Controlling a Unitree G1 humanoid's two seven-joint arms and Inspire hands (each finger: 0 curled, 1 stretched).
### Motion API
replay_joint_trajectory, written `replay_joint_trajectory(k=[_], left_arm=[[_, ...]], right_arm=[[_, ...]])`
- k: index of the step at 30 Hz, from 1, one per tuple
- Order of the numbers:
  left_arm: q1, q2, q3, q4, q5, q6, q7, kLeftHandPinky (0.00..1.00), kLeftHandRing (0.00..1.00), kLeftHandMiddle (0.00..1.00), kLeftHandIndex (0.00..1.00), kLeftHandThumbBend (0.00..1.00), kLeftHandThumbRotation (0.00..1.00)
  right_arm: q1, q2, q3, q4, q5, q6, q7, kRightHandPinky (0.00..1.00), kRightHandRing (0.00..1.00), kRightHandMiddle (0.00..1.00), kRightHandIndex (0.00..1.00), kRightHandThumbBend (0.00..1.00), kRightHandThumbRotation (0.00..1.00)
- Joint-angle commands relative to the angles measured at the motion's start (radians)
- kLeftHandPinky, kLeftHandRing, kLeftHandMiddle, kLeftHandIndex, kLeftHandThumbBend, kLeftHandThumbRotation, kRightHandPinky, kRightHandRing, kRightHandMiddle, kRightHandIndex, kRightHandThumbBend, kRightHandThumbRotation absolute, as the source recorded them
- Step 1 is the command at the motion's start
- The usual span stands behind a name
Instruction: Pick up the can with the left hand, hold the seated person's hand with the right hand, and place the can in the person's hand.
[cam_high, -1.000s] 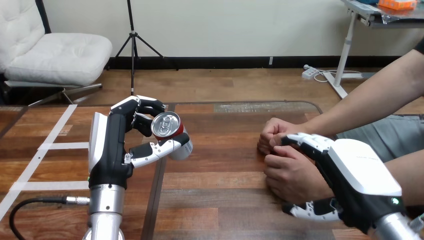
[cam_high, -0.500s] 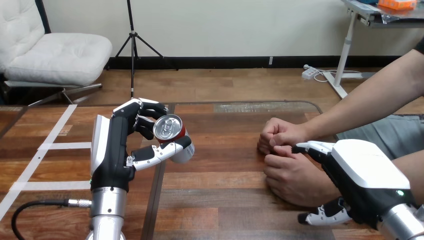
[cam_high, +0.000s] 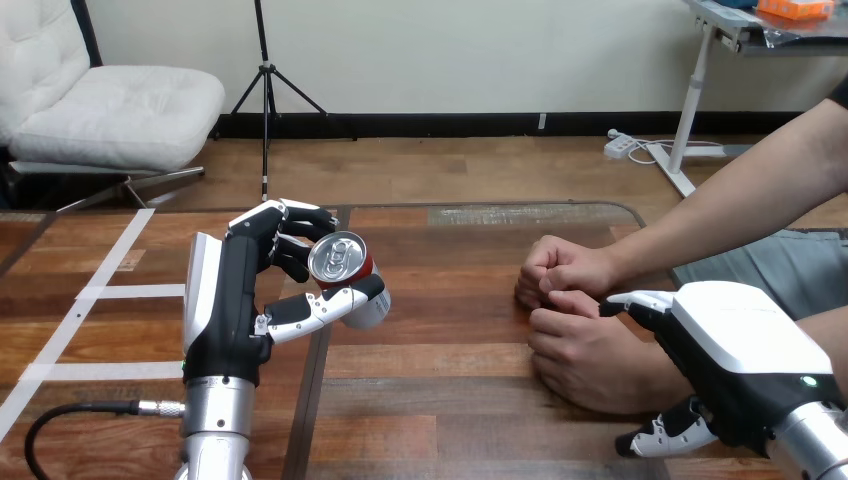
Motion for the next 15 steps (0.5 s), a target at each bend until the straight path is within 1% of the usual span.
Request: replay_joint_trajectory(k=[1,6,15], left_arm=[[-0.057,0.003,0.019,-0.021,-0.003,-0.032,0.006,0.36,0.41,0.48,0.52,0.7,0.0],[-0.06,0.004,0.019,-0.014,-0.004,-0.036,0.005,0.36,0.41,0.48,0.52,0.7,0.0],[-0.06,0.004,0.019,-0.01,-0.007,-0.04,-0.001,0.36,0.41,0.48,0.53,0.69,0.0]], right_arm=[[-0.08,-0.032,-0.028,-0.036,-0.015,0.006,0.003,0.83,0.87,0.87,0.83,0.89,0.01],[-0.085,-0.044,-0.028,-0.028,-0.019,0.011,0.007,0.83,0.87,0.86,0.82,0.88,0.03],[-0.096,-0.062,-0.019,0.002,-0.048,0.016,-0.001,0.83,0.87,0.86,0.82,0.88,0.04]])
